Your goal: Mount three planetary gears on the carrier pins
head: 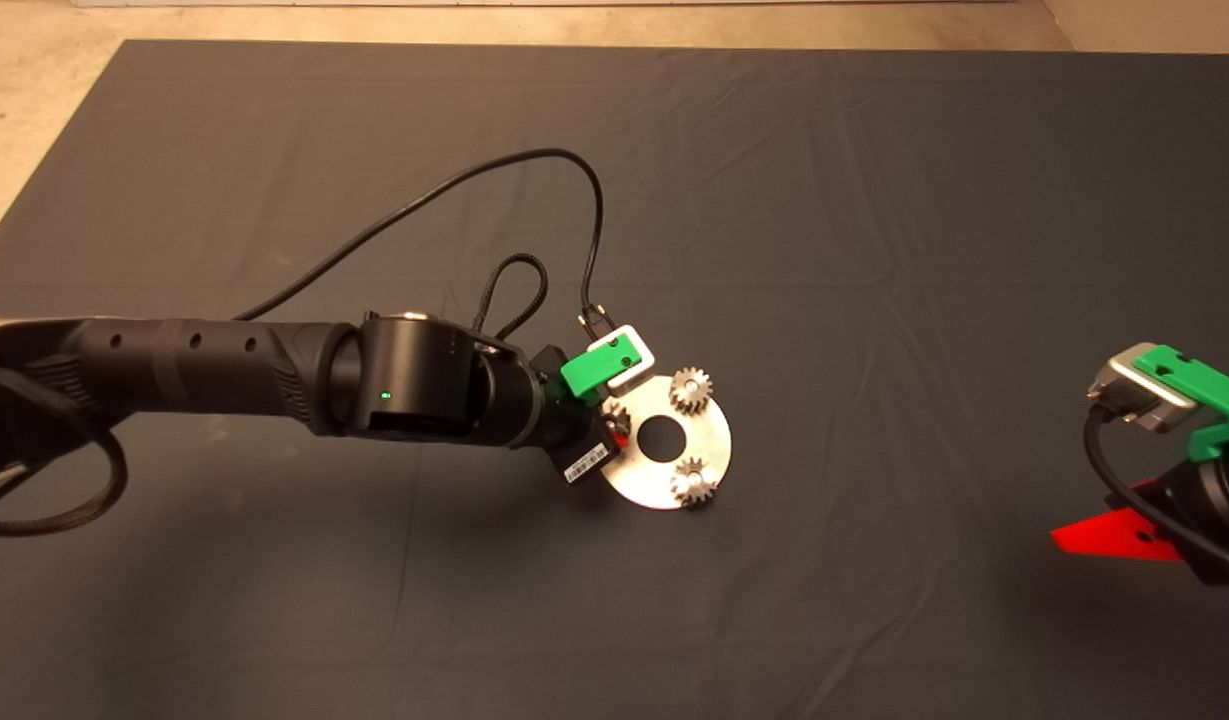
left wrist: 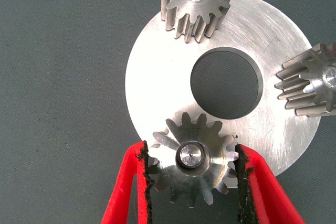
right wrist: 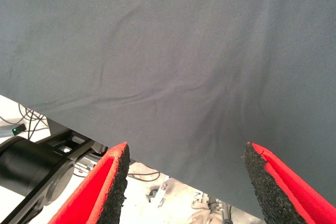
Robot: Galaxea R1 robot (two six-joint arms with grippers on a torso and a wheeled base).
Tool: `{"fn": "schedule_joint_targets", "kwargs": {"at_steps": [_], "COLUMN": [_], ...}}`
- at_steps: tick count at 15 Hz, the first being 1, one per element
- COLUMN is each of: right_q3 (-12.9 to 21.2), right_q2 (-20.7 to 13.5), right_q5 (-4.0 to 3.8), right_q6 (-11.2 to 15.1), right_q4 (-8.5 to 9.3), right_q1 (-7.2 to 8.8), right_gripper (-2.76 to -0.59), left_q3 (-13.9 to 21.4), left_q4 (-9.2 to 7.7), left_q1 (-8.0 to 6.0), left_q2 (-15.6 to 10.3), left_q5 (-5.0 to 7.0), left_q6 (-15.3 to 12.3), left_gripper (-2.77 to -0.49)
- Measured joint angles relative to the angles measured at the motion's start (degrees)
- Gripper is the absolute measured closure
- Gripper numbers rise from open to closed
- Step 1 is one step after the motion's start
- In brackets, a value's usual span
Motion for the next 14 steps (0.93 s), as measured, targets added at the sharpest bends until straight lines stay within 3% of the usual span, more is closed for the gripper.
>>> {"fn": "schedule_joint_targets", "kwargs": {"at_steps": [5,11,14], "right_q3": [0.0,0.0,0.0], "right_q2": [0.02,0.0,-0.01], "right_q5": [0.0,0.0,0.0], "right_q6": [0.02,0.02,0.01], "right_q4": [0.0,0.0,0.0], "right_q1": [0.0,0.0,0.0], "right_gripper": [-1.61,-1.61,-1.61], "left_q3": [0.0,0.0,0.0], "left_q4": [0.02,0.02,0.37], "left_q1": [0.0,0.0,-0.02], "left_q2": [0.01,0.0,0.04], "left_q5": [-0.33,-0.38,-1.71], "left_q6": [-0.02,-0.05,-0.07], "left_gripper": [-0.92,-0.94,-1.06]}}
